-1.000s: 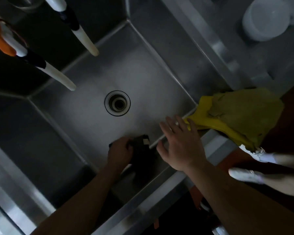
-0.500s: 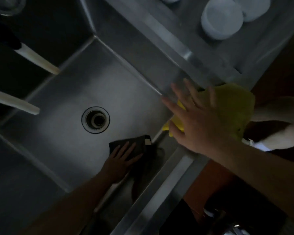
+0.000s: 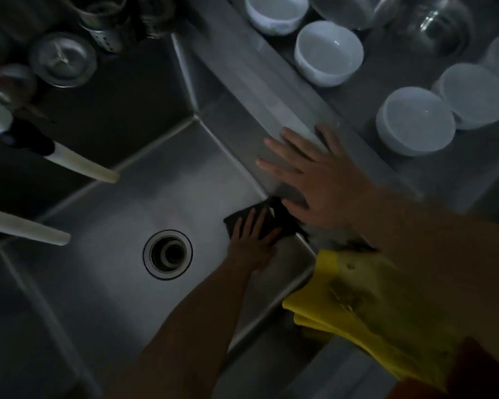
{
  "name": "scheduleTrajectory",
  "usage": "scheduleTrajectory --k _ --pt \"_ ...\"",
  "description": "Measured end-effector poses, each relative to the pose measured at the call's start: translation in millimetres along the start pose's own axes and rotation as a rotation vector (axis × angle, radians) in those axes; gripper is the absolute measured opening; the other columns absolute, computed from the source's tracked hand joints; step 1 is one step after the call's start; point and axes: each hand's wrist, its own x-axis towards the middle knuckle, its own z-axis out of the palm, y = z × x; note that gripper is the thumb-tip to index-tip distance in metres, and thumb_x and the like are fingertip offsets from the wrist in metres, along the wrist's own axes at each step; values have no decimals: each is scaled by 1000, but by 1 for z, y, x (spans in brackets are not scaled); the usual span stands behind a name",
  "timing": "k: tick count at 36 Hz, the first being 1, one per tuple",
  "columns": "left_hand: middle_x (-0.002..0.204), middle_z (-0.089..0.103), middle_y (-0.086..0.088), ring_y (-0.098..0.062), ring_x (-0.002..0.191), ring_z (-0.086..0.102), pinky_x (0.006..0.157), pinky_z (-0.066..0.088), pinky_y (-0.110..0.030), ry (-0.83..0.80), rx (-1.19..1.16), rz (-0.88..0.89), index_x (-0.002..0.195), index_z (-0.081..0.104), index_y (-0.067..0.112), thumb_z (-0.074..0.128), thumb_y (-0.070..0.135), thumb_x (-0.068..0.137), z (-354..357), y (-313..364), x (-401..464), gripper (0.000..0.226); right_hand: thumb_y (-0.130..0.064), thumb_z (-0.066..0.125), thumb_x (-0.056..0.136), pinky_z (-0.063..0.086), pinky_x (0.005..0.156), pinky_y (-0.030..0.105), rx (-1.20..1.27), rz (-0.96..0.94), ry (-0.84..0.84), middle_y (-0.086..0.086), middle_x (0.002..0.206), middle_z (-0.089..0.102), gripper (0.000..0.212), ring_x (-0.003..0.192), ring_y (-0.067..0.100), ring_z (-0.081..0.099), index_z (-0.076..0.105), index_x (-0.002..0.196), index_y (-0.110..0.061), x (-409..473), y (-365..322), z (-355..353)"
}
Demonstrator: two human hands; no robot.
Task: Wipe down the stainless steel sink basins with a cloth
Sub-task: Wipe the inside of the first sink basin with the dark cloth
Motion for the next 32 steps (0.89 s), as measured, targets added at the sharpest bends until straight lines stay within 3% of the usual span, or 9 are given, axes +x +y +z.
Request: scheduleTrajectory --k 3,9,14,20,28,32 --pt "162 -19 -6 -31 148 -21 116 -13 -51 19 -45 -106 152 6 47 32 57 97 -21 -36 22 61 -49 43 95 13 117 61 64 36 110 5 165 14 69 150 26 23 21 156 -27 2 3 8" --pt "157 -33 -5 -30 144 -31 115 -15 -52 -28 -263 -498 150 -10 48 26 71 92 -88 -127 59 72 -40 46 94 18 117 57 116 59 199 5 161 27 63 147 25 29 32 152 -21 6 1 14" --pt "156 -36 -7 -35 143 -31 115 -14 -55 -131 -345 -628 150 -15 45 22 75 90 -133 -175 82 77 -36 45 94 17 118 57 141 55 219 5 162 27 59 148 25 29 37 151 -18 6 4 17" --pt "155 -38 -9 -36 142 -33 113 -16 -58 -66 -335 -649 150 -14 45 30 74 89 -132 -167 89 81 -34 42 96 18 117 59 137 56 160 5 163 22 56 149 25 25 39 151 -18 4 5 14" --pt "155 -38 -4 -33 142 -33 110 -19 -59 20 -146 -474 143 -19 55 22 83 81 -86 -171 62 80 -36 43 95 16 117 60 118 44 166 6 163 21 58 150 26 23 39 150 -20 4 4 16" --pt "159 -29 -5 -32 143 -32 110 -21 -59 -17 -62 -209 148 -6 55 19 74 88 -65 -122 53 67 -42 42 96 13 118 59 94 35 146 8 163 22 58 150 27 23 39 150 -21 4 4 15"
